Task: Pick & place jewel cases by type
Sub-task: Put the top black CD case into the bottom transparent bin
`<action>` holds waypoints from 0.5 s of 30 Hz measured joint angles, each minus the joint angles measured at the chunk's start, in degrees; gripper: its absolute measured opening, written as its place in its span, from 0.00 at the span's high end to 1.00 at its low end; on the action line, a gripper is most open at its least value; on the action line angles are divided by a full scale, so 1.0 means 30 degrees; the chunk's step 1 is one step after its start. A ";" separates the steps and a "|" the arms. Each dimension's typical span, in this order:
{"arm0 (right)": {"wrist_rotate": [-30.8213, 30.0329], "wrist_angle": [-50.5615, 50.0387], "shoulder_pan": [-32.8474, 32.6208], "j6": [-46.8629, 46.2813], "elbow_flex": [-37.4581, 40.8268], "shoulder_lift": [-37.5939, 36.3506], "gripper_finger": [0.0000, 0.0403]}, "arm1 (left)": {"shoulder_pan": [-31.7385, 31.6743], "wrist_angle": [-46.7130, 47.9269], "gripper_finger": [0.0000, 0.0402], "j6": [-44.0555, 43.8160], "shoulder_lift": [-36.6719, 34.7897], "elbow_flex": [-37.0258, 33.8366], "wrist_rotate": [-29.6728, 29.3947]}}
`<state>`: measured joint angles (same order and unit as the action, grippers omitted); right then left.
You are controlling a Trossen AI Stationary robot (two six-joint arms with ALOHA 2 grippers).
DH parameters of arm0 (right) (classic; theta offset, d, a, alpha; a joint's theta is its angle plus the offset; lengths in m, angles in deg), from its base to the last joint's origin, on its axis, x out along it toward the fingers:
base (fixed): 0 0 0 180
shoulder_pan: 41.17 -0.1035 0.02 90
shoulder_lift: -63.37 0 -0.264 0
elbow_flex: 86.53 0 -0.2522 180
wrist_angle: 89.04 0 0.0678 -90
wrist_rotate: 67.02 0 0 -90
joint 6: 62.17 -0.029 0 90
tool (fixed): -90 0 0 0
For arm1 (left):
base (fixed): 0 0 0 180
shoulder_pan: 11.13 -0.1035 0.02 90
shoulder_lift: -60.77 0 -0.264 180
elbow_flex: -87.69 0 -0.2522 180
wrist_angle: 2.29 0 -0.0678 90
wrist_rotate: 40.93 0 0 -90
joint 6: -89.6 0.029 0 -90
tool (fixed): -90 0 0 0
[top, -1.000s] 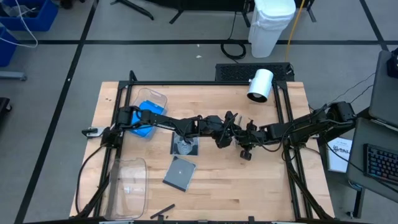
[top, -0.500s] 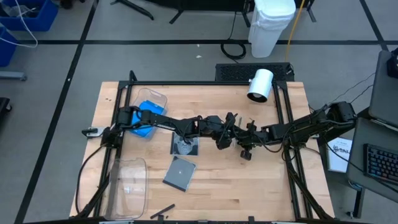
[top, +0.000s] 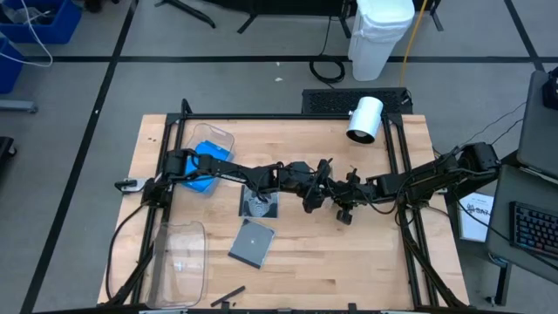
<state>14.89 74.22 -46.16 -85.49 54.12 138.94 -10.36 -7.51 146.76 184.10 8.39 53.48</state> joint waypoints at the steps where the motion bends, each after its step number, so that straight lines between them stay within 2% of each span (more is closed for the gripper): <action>1: 0.0020 -0.0006 0.0000 -0.0069 0.0001 0.0000 0.96 | -0.0007 -0.0112 0.70 -0.0178 0.0006 0.0000 0.0127; 8: -0.0002 0.0108 -0.0007 -0.0356 0.0023 0.0007 0.96 | -0.0060 -0.0611 0.70 -0.0324 0.0036 -0.0022 0.0582; 15: 0.0166 0.0716 0.0000 -0.0348 0.0052 0.0058 0.96 | -0.0463 -0.0784 0.70 -0.1235 0.0036 -0.0022 0.2080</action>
<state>15.39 76.37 -46.16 -86.54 54.28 139.11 -11.75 -9.87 143.05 184.20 8.32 59.72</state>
